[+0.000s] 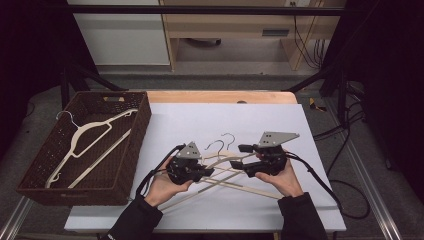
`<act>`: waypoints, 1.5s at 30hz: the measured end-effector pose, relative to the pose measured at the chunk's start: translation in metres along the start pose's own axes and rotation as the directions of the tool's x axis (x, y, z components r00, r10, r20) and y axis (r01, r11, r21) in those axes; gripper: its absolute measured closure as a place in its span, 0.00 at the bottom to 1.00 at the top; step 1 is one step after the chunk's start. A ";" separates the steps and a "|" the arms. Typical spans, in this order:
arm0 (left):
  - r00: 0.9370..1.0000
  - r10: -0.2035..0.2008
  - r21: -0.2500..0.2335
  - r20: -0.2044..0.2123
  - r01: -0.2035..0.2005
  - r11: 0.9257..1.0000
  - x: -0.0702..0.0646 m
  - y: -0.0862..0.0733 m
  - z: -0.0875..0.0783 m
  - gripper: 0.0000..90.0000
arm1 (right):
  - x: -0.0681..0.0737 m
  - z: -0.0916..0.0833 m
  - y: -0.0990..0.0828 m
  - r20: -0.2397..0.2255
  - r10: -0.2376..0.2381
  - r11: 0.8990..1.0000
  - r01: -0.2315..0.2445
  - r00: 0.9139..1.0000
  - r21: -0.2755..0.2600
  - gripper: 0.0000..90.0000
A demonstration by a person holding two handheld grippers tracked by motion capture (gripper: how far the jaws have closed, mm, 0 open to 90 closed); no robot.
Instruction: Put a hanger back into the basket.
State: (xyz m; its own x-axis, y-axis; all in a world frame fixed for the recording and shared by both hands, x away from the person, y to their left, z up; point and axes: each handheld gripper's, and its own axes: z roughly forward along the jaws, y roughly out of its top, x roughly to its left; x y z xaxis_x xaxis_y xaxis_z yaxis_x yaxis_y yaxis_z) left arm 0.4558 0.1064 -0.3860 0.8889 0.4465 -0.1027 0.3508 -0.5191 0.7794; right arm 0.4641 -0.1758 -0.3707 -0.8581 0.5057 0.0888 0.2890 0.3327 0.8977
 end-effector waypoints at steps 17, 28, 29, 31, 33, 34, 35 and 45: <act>0.996 -0.039 -0.106 -0.077 0.031 0.994 0.004 0.001 -0.052 0.96 | -0.018 -0.051 -0.019 0.297 0.136 0.985 -0.097 0.945 -0.141 0.07; 0.990 -0.039 -0.166 -0.134 0.017 0.986 0.014 0.015 -0.108 0.96 | -0.014 -0.067 -0.024 0.360 0.163 0.979 -0.104 0.919 -0.177 0.05; 0.989 -0.039 -0.170 -0.140 0.015 0.985 0.014 0.017 -0.113 0.96 | -0.014 -0.068 -0.026 0.359 0.161 0.979 -0.104 0.919 -0.174 0.05; 0.988 -0.037 -0.171 -0.152 0.010 0.985 0.016 0.021 -0.123 0.96 | -0.012 -0.069 -0.029 0.369 0.167 0.979 -0.111 0.914 -0.168 0.05; 0.985 -0.032 -0.170 -0.169 0.003 0.985 0.019 0.024 -0.133 0.96 | -0.012 -0.070 -0.032 0.372 0.168 0.980 -0.113 0.913 -0.164 0.05; 0.984 -0.028 -0.170 -0.177 -0.003 0.986 0.021 0.026 -0.139 0.96 | -0.012 -0.071 -0.033 0.370 0.172 0.979 -0.118 0.913 -0.164 0.05; 0.982 -0.030 -0.174 -0.185 -0.003 0.985 0.023 0.027 -0.144 0.96 | -0.012 -0.071 -0.035 0.373 0.173 0.980 -0.120 0.912 -0.162 0.05; 0.970 -0.043 -0.187 -0.239 -0.003 0.982 0.050 0.032 -0.192 0.96 | -0.013 -0.068 -0.037 0.382 0.169 0.982 -0.122 0.909 -0.144 0.05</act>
State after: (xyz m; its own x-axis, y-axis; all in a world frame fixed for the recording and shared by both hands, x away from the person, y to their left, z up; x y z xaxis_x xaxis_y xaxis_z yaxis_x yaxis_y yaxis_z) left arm 0.4553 0.2523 -0.2475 0.7769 0.6295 0.0146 0.2872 -0.3749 0.8815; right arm 0.4356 -0.2486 -0.3759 -0.5688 0.8197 0.0672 0.3273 0.1507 0.9328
